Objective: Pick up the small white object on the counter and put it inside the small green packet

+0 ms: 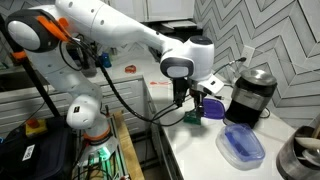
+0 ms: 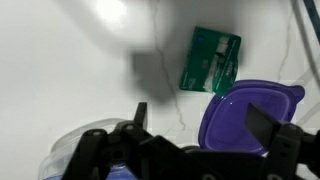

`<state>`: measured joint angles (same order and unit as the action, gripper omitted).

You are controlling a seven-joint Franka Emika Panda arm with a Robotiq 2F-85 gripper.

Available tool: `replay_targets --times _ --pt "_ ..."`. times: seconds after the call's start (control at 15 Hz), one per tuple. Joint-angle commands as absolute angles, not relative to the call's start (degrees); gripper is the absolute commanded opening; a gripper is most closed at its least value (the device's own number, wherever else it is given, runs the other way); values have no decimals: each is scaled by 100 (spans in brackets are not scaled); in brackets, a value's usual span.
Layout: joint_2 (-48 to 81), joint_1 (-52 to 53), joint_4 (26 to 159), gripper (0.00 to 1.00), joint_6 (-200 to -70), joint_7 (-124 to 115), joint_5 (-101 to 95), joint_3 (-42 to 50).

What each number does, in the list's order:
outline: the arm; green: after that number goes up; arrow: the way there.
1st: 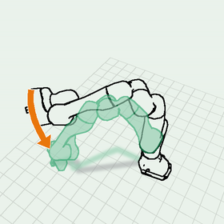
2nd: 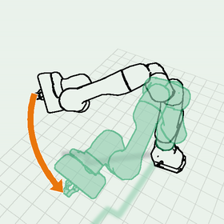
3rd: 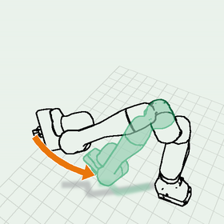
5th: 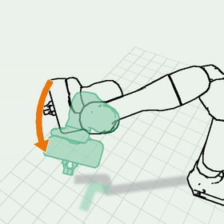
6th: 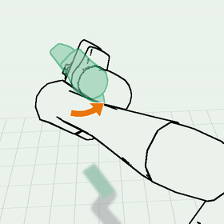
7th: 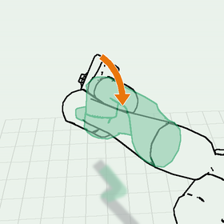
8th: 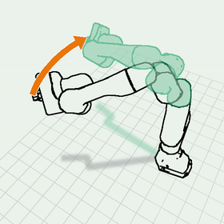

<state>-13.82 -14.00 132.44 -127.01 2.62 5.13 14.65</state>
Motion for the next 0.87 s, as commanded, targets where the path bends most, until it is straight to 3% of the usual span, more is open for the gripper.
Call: replay_targets --times 0.0,0.8 --pt "-1649 -1395 13131 100 -12281 416 670 1572" --pt "-1707 -1399 13056 100 -12348 269 552 1541"
